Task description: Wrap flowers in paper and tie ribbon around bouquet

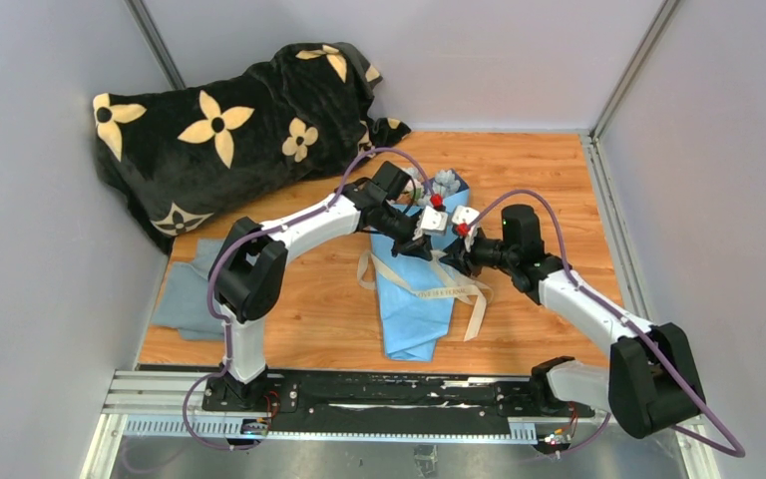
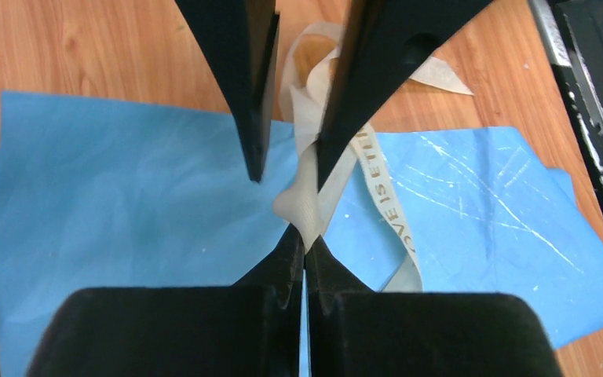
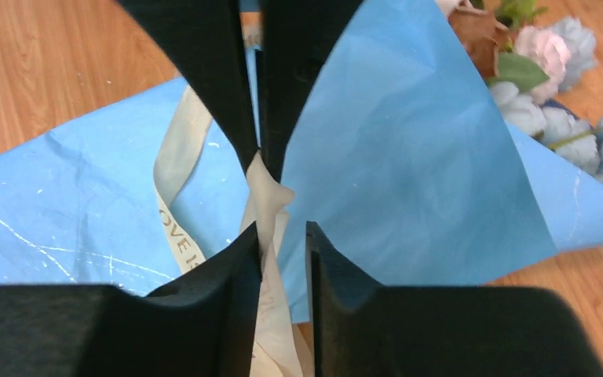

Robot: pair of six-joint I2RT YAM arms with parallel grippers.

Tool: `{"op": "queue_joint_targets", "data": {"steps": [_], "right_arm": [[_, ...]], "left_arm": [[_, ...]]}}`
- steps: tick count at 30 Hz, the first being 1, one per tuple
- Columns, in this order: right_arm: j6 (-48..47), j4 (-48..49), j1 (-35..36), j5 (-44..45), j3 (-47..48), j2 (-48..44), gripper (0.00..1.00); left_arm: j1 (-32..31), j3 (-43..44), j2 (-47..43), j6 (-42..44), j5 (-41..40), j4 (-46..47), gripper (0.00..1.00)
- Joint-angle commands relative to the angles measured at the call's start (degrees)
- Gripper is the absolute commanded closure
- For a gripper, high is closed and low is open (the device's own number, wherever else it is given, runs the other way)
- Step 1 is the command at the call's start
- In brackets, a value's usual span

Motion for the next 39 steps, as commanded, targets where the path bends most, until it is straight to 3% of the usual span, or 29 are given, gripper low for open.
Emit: {"op": "queue_joint_targets", "data": {"steps": [1,4,7,11,15,23,26,30,33,35,39], "right_arm": [[10.7,-8.0,0.4,9.7,5.2,-1.8,0.65],[23.6,-13.8,0.4,20.0,6.0,-6.0,0.56],[36.4,-24.3,0.4,31.0,6.8,-8.8,0.55],[47.9,-38.7,0.6,38.6,5.5,-8.4,0.55],[53.4,-41.0,2.5,36.3,1.1,-8.8,0.49],[59.2,-35.8,6.3,34.2,-6.1,-7.0,0.49],[59.2,-35.5,6.3,37.1,-7.6,-6.3,0.55],[58.5,-32.9,6.3,40.0,-8.4,-5.4,0.81],[56.5,-32.9,5.7,40.8,-6.7,-5.1,0.94],[54.8,-33.8,4.9,41.4,-4.7,-5.8,1.0],[49.0,-36.4,4.8,41.7,1.6,-6.9,1.0]], "left_arm": [[0.9,-3.5,-2.0,-11.4,-5.5,9.4,1.0],[2.2,-7.6,-3.1,-18.8,-6.4,15.1,1.0],[2.6,-10.1,-3.7,-21.5,-6.9,15.9,1.0],[2.7,-13.3,-5.0,-23.9,-6.2,18.2,1.0],[2.7,-15.2,-5.6,-26.2,-6.4,19.4,1.0],[3.0,-15.7,-6.2,-28.0,-6.3,19.5,1.0],[2.9,-15.7,-6.4,-28.2,-5.7,19.1,1.0],[3.0,-15.2,-7.0,-26.4,-3.4,16.1,1.0],[2.9,-14.3,-7.7,-23.4,-1.7,12.1,1.0],[2.9,-14.2,-8.4,-19.9,-1.5,9.1,1.0],[2.6,-14.4,-10.0,-11.9,-3.5,3.1,0.95]]}}
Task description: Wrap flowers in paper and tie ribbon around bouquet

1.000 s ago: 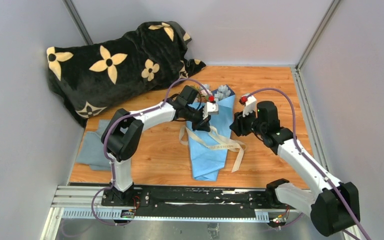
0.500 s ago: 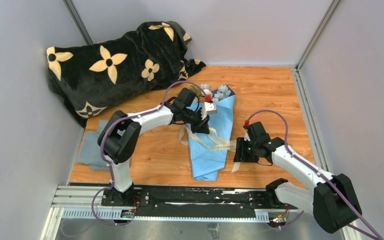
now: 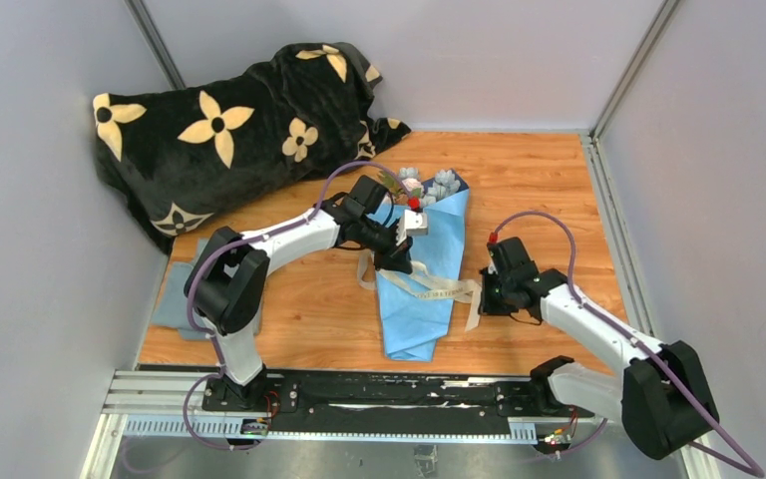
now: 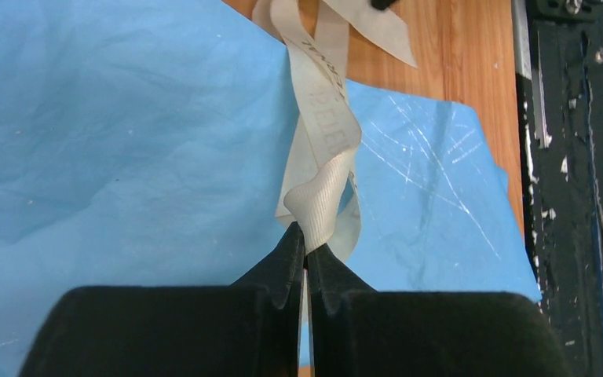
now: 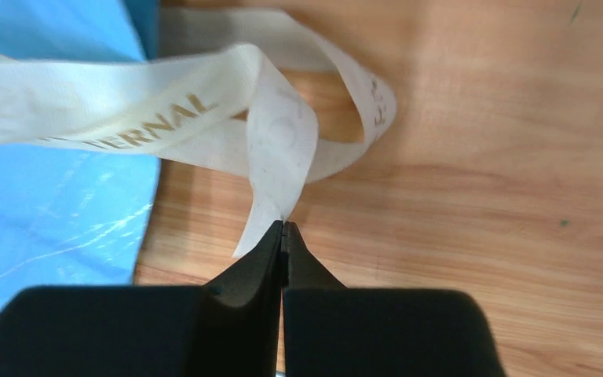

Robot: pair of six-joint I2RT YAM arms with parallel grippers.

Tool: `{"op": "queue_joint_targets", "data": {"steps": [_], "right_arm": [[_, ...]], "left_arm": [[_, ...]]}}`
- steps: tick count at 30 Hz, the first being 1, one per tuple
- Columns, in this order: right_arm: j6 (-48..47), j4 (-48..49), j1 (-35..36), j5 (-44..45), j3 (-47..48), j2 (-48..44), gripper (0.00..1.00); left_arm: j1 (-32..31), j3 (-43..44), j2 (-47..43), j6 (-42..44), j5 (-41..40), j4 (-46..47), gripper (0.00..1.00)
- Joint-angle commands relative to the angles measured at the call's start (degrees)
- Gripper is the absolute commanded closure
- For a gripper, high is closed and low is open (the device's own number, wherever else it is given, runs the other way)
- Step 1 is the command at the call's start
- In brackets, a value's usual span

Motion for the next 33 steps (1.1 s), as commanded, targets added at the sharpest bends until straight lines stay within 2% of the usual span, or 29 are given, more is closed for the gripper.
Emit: {"op": "queue_joint_targets", "data": {"steps": [1,6,10,14,20,27,33], "right_arm": [[-8.0,-2.7,-0.3,0.8,8.0,-1.3,1.0],[-17.1,-4.0,1.1,-7.8,17.6,-0.4,1.0],[-18.8,3.3,1.1,-15.7,21.0,1.0,1.0],[-16.1,12.0,1.1,-17.7,23.3,5.4,1.0],[-16.0,17.3,1.2,-18.9,28.8,18.0,1.0],[-19.7,13.9,1.1,-21.6,31.6,30.4,1.0],[-25.5,8.0,1.2,-28.6,31.1,35.2,1.0]], "left_arm": [[-0.3,0.9,-2.9,10.2,-0.9,-8.3,0.94],[-0.6,0.6,-3.7,16.3,-5.1,-10.1,0.93],[-1.8,1.1,-3.7,20.4,-9.0,-12.2,0.92],[-3.5,2.6,-4.5,23.4,-10.8,-16.2,0.92],[-5.2,7.9,-5.9,24.4,-7.9,-25.2,0.93],[-5.2,14.8,-6.7,21.6,-7.4,-30.5,0.93],[-5.2,16.6,-6.4,20.2,-9.8,-30.5,0.92]]}}
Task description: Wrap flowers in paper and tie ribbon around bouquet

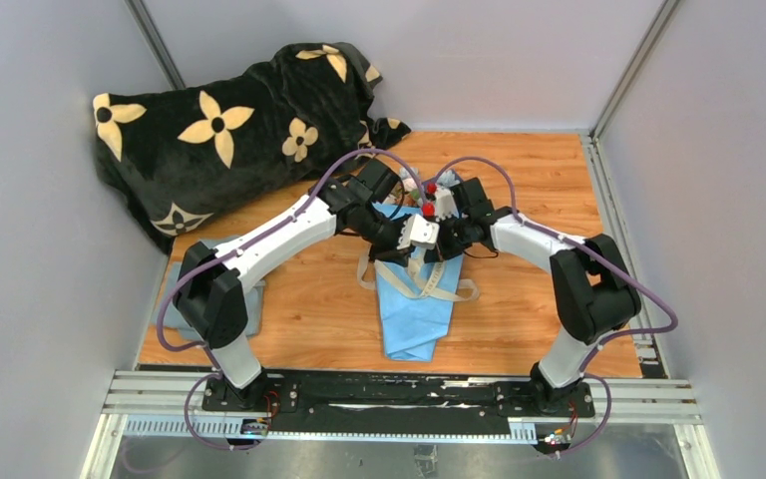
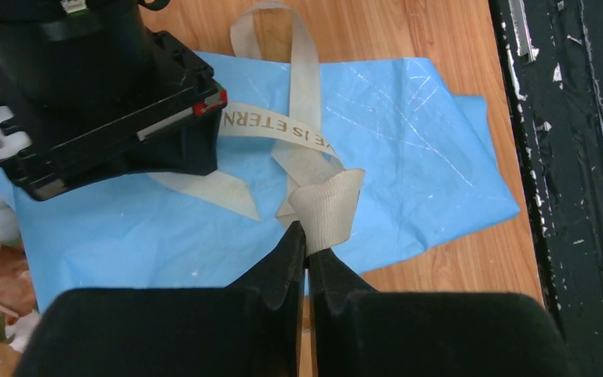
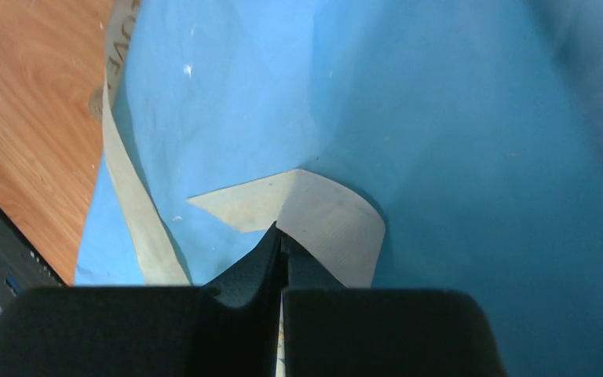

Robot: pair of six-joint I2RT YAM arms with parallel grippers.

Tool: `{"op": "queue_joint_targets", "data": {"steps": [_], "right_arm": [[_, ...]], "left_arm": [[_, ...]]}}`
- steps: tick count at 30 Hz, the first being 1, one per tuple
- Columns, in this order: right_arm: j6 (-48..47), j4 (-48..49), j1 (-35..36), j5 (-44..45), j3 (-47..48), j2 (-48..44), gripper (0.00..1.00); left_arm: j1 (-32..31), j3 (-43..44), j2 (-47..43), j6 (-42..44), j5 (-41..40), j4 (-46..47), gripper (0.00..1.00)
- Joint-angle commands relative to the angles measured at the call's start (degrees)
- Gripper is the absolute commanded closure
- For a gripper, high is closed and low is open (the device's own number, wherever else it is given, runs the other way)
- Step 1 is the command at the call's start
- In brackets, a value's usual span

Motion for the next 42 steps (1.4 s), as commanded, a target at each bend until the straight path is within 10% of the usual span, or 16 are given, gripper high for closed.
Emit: {"op": "queue_joint_targets", "data": {"steps": [1,15,22,34,42], "right_arm": [[-8.0,-7.6,0.7,-7.3,0.8,1.8,1.0],[-11.2,-14.8,0.6,-1.1,2.2,1.4,0.83],[-7.9,-13.2,0.6,-1.9,4.1,3.8,0.88],[4.3,-4.2,-3.9,-4.5,8.0,4.7,1.0],[6.8,-1.2,-5.6,-3.3,5.8,2.0,1.0]], "left_arm": [[-0.2,2.7,-0.6,-2.1,-1.3,-3.0,0.92],[7.0,3.6,0.2,-5.0,-17.5,-4.0,0.82],[7.4,-6.8,-4.0,1.9,-32.1,-2.6,0.34],[-8.0,-3.8,2.5,6.1,-14.2,0.3,0.23],[-9.4,-8.3,8.6,0.2,-23.0,21.2,0.12]]}}
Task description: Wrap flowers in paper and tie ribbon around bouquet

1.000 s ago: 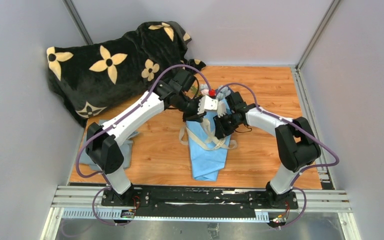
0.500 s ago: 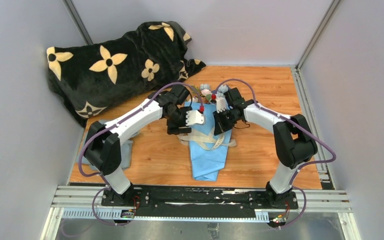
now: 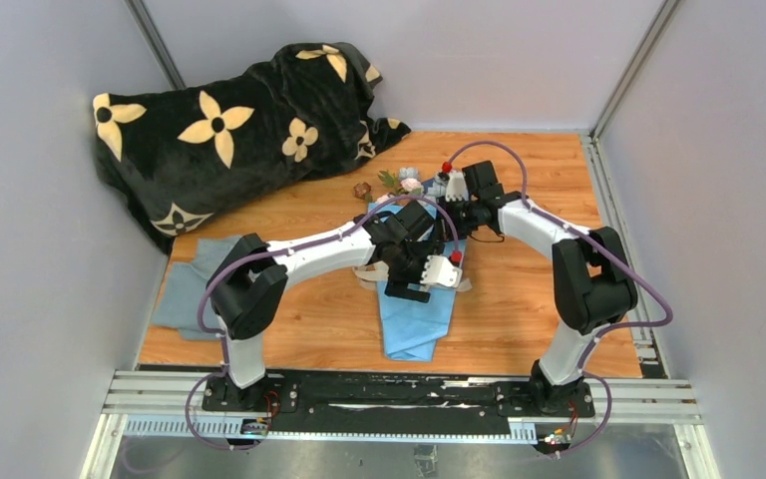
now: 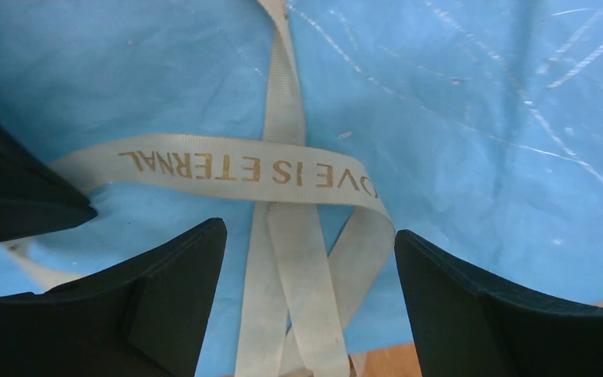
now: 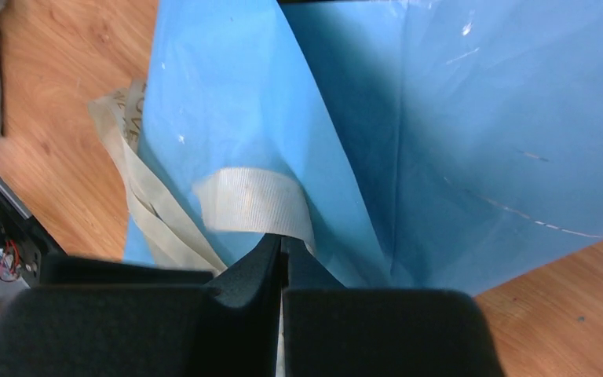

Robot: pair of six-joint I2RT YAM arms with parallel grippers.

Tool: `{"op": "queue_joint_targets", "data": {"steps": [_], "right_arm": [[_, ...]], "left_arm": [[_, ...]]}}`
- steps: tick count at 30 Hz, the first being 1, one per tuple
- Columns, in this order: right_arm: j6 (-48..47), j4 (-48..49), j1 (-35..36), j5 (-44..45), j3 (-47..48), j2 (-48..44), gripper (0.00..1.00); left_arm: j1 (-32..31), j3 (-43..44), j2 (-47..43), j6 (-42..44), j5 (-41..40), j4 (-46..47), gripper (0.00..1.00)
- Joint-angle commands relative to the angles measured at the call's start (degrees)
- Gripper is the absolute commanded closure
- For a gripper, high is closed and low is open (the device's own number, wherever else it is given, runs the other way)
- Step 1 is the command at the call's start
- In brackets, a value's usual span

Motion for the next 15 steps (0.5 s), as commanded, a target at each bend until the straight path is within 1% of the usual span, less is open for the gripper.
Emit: {"op": "queue_joint_targets", "data": {"steps": [1,6,9,10,11,15], "right_arm": [[3.1,2.8,-0.8,1.5,-1.1,-2.8,1.0],[5.6,5.4,-1.6,3.0,-1.6,-3.0,1.0],[5.8,5.8,-1.7,2.5,-1.2,-2.5,1.0],[5.7,5.7,-1.7,2.2,-1.1,-2.5,1.0],[5.5,5.6,-1.7,2.0,-1.2,-2.6,1.0],[4.7,4.9,-1.7,1.3,-2.6,-3.4,1.0]], "left_arm": [[0.2,-3.5,1.3,-1.6,-3.8,11.9,0.12],[0.2,-4.4,3.4,-2.0,-3.0,10.7,0.14],[0.2,-4.8,4.0,-2.1,-2.5,9.9,0.2],[0.2,-4.9,4.2,-2.1,-2.6,9.9,0.23],[0.2,-4.9,4.3,-2.0,-2.7,9.7,0.28],[0.2,-5.1,4.5,-1.4,-3.0,8.9,0.6]]}}
